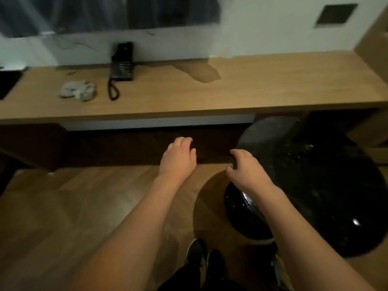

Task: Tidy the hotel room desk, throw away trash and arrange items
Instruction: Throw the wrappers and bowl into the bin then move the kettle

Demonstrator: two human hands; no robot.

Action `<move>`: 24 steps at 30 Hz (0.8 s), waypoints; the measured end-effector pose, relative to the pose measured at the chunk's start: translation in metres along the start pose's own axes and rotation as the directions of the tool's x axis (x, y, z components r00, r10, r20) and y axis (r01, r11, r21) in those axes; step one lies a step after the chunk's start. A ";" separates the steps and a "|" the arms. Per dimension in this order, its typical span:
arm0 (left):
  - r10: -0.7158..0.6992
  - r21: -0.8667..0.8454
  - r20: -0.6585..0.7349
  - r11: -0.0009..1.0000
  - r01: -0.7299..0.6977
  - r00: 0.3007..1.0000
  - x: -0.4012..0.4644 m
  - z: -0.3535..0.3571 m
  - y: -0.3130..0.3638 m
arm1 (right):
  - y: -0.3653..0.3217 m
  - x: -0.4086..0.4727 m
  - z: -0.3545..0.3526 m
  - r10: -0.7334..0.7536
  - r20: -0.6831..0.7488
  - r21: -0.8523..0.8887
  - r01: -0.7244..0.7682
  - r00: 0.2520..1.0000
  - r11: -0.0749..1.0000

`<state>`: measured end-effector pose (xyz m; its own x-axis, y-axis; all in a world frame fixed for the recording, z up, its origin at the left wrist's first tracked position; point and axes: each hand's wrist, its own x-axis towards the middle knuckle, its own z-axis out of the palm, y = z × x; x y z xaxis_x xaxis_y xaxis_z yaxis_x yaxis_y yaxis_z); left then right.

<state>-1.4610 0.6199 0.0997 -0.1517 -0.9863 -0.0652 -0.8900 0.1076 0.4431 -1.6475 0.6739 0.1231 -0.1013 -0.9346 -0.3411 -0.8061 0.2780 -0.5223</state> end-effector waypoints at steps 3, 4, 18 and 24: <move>-0.154 -0.017 -0.090 0.988 0.153 0.984 -0.026 -0.034 -0.052 | -0.059 0.008 0.027 -0.162 0.054 -0.046 0.165 0.985 0.985; -0.213 -0.025 -0.120 0.977 0.211 0.970 -0.037 -0.045 -0.070 | -0.081 0.009 0.038 -0.209 0.078 -0.058 0.213 0.975 0.975; -0.708 -0.292 -0.396 0.700 0.651 0.585 -0.227 -0.163 -0.318 | -0.353 -0.050 0.214 -0.605 0.495 -0.106 0.734 0.624 0.671; -0.780 -0.365 -0.462 0.602 0.710 0.423 -0.274 -0.187 -0.390 | -0.432 -0.072 0.274 -0.659 0.561 -0.071 0.822 0.502 0.565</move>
<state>-0.9922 0.8247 0.1118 0.8283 -0.5588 0.0401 -0.4862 -0.6815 0.5470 -1.1326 0.6816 0.1589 0.8071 -0.5275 -0.2651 -0.5804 -0.6267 -0.5199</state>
